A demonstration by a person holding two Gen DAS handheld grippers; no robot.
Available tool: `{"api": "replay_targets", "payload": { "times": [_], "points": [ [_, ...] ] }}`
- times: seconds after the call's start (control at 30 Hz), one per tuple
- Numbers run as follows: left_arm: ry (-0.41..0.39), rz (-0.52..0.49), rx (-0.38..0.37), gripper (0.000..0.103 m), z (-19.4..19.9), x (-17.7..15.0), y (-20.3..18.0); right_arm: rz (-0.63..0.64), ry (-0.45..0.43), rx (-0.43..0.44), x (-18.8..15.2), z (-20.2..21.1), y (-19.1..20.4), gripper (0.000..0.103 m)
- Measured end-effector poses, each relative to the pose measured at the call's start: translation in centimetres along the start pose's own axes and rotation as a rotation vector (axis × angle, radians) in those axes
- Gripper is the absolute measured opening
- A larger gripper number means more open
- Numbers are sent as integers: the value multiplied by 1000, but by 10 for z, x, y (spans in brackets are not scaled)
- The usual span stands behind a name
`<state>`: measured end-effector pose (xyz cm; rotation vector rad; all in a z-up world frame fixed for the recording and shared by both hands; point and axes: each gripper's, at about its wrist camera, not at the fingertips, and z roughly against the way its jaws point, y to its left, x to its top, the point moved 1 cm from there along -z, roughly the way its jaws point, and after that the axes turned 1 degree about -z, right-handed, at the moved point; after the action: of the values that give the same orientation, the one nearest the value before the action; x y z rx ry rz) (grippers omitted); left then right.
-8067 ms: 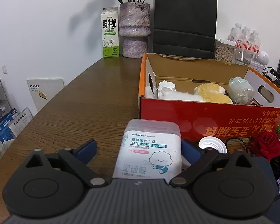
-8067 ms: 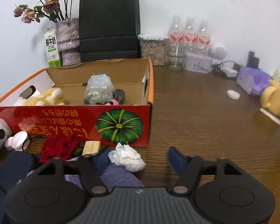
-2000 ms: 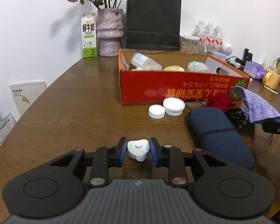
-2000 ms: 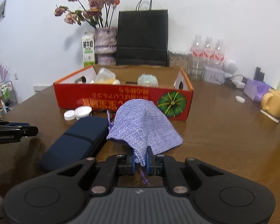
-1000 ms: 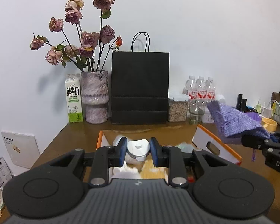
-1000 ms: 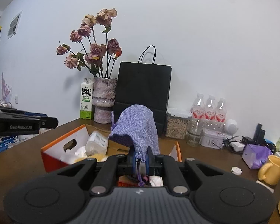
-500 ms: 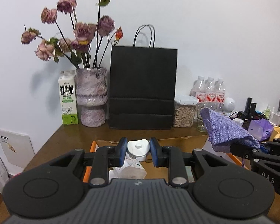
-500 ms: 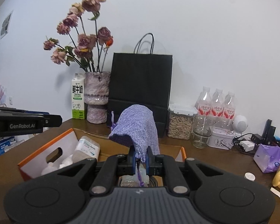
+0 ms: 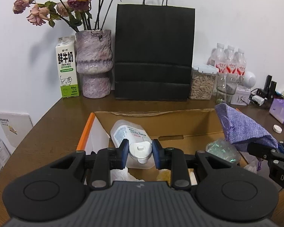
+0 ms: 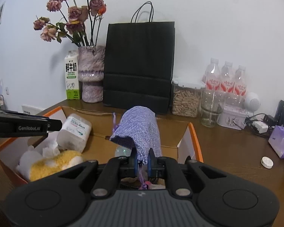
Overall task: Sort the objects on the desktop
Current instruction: 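Carry white item and purple pouch into the box and open both tools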
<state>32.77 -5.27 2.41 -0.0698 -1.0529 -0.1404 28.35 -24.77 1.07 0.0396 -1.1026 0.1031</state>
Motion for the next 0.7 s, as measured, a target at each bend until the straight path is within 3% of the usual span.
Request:
{"api": "replay_targets", "payload": {
  "times": [0.23, 0.3, 0.33, 0.37, 0.4, 0.43, 0.5, 0.7],
  "points": [
    [0, -5, 16, 28, 0, -3, -1, 11, 10, -1, -3, -1, 2, 9],
    [-2, -5, 26, 30, 1, -4, 0, 13, 15, 7, -4, 0, 3, 20],
    [-4, -1, 31, 48, 2, -4, 1, 12, 19, 7, -4, 0, 3, 43],
    [-6, 1, 42, 83, 3, -5, 1, 13, 20, -3, -5, 1, 4, 81],
    [-19, -1, 56, 98, 6, -5, 1, 19, 12, -18, -5, 2, 5, 98],
    [-51, -9, 72, 103, 10, -5, 0, 28, -1, -28, -6, 5, 7, 102],
    [-87, -28, 82, 103, 17, -6, -3, 41, -11, -40, -5, 8, 10, 103],
    [-82, -33, 94, 103, 19, -6, -6, 42, -2, -37, -7, 9, 11, 103]
  ]
}}
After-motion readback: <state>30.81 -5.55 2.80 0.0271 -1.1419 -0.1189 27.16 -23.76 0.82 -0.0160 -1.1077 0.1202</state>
